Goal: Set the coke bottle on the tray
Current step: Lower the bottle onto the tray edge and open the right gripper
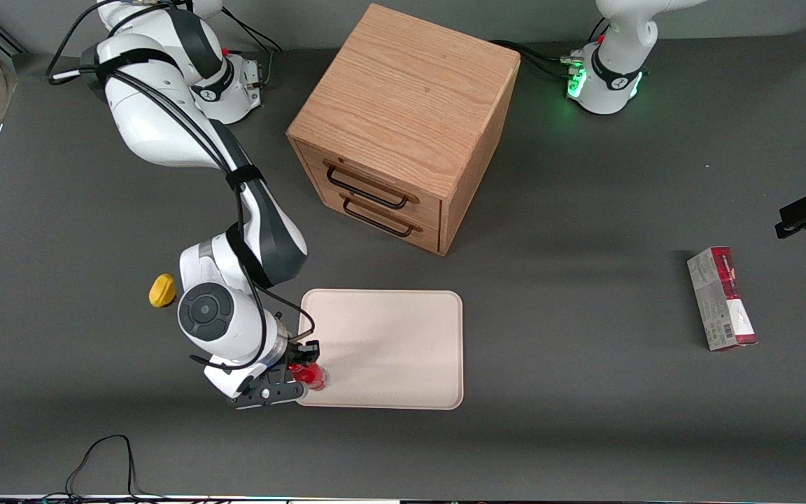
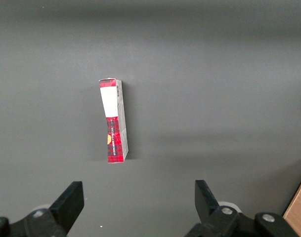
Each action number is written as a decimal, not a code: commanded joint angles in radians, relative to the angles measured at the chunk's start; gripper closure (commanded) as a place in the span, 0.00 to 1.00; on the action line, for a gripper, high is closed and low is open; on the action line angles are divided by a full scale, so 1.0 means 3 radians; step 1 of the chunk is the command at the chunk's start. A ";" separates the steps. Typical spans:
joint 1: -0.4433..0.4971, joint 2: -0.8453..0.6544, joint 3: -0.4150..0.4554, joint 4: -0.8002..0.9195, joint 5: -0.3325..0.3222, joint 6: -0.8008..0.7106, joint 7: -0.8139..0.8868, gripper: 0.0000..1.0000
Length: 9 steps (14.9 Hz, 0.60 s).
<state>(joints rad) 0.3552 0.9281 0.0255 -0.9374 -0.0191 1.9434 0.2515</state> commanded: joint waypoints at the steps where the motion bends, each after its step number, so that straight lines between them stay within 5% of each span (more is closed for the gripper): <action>1: -0.0013 0.0051 0.0017 0.0098 -0.0013 0.0001 -0.0046 0.00; 9: -0.0054 -0.0163 0.0007 0.0103 0.0002 -0.0106 -0.0061 0.00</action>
<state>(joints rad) 0.3534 0.9197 0.0251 -0.9191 -0.0191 1.9432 0.2515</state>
